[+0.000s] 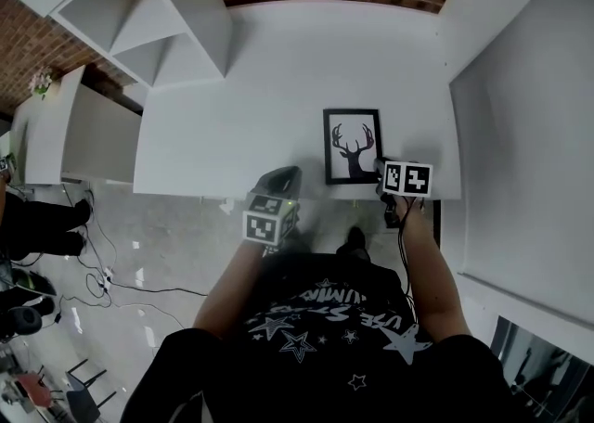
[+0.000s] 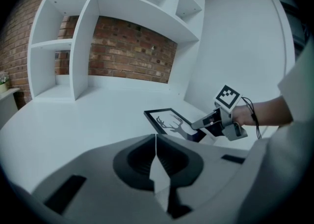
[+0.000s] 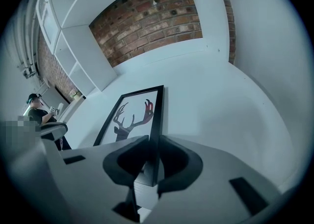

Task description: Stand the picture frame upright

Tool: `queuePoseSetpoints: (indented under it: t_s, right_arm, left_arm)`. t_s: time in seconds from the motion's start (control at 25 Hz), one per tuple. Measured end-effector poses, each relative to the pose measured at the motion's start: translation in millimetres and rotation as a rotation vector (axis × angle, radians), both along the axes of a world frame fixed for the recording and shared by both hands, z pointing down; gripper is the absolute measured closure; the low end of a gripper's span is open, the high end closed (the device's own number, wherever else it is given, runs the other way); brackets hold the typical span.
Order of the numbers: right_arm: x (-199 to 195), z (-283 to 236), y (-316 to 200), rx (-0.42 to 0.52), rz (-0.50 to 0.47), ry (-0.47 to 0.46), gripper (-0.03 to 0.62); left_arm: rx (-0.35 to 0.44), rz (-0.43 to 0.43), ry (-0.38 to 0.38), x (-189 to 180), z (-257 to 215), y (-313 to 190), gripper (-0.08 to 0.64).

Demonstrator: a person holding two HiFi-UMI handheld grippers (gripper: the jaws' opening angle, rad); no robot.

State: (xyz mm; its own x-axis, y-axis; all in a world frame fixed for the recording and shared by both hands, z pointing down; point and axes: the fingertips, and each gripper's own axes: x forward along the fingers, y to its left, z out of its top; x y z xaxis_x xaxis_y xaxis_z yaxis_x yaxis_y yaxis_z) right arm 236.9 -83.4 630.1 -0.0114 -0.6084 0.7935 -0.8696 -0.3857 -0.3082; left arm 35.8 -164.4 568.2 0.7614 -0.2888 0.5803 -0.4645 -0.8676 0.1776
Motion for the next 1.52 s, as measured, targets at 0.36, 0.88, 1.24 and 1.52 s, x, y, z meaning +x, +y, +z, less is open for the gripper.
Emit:
queuePoseSetpoints:
  t_s: [0.36, 0.88, 1.24, 1.52]
  right_arm:
    - [-15.3, -1.7, 22.6, 0.001, -0.014, -0.008, 0.514]
    - [-34.7, -2.1, 52.7, -0.017, -0.028, -0.036, 0.514]
    - [-43.8, -0.3, 65.3, -0.014, -0.053, -0.054, 0.514]
    - [-46.8, 2.3, 73.0, -0.021, -0.085, -0.062, 0.514]
  left_arm:
    - [-0.034, 0.013, -0.033, -0.4, 12.4, 37.5, 0.541]
    - [-0.175, 0.039, -0.116, 2.7, 33.0, 82.8, 0.54]
    - [-0.375, -0.083, -0.104, -4.5, 51.3, 103.7, 0.376]
    - [-0.501, -0.071, -0.089, 6.8, 59.3, 117.1, 0.376]
